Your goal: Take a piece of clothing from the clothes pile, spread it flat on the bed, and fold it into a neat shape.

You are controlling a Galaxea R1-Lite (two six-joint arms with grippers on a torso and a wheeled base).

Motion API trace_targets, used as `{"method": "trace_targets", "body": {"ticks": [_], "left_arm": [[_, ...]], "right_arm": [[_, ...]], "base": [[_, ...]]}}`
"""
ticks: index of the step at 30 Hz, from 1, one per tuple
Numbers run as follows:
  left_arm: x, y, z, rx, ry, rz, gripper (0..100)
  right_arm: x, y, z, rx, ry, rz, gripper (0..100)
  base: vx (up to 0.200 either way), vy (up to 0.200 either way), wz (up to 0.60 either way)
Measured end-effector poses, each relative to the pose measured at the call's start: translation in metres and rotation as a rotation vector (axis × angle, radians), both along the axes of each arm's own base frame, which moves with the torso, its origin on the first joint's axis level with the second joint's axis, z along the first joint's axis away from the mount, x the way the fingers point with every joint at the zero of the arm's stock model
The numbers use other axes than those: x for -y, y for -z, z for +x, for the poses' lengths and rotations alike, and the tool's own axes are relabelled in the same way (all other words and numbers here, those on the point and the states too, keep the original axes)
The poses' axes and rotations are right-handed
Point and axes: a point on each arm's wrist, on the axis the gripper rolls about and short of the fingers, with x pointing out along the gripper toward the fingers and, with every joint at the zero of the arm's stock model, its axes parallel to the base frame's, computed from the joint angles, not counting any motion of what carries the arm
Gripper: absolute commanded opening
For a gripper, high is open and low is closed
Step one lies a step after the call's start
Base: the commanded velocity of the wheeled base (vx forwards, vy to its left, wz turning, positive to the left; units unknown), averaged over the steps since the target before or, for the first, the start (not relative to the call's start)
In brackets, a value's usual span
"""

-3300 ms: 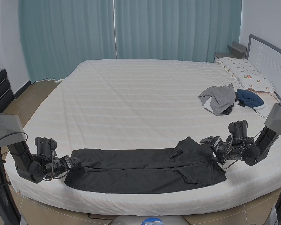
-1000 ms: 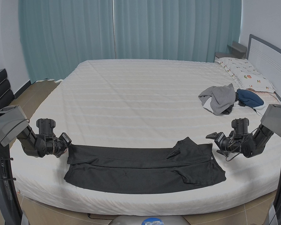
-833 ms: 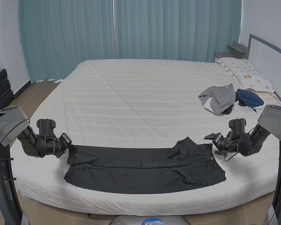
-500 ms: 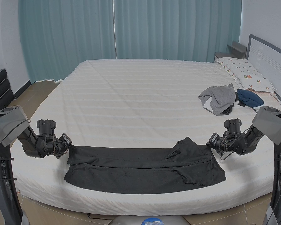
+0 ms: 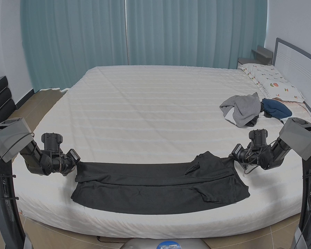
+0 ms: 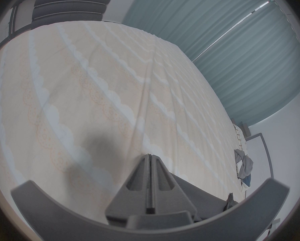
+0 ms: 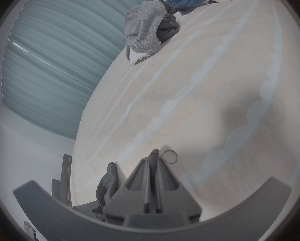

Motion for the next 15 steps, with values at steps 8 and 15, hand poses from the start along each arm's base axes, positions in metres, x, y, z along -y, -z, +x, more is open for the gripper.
{"method": "trace_targets", "body": {"ticks": [8,15], "left_arm": [[0.0,0.0,0.0,-0.002,-0.005,-0.005,100],[-0.003,-0.001,-0.001,-0.003,-0.017,-0.024,100]], "right_arm": [[0.002,-0.02,-0.001,0.031,-0.002,-0.006,100],[-0.035,-0.058,-0.011,0.042,-0.09,-0.003,100]], "base": [[0.0,0.0,0.0],[0.0,0.0,0.0]]}}
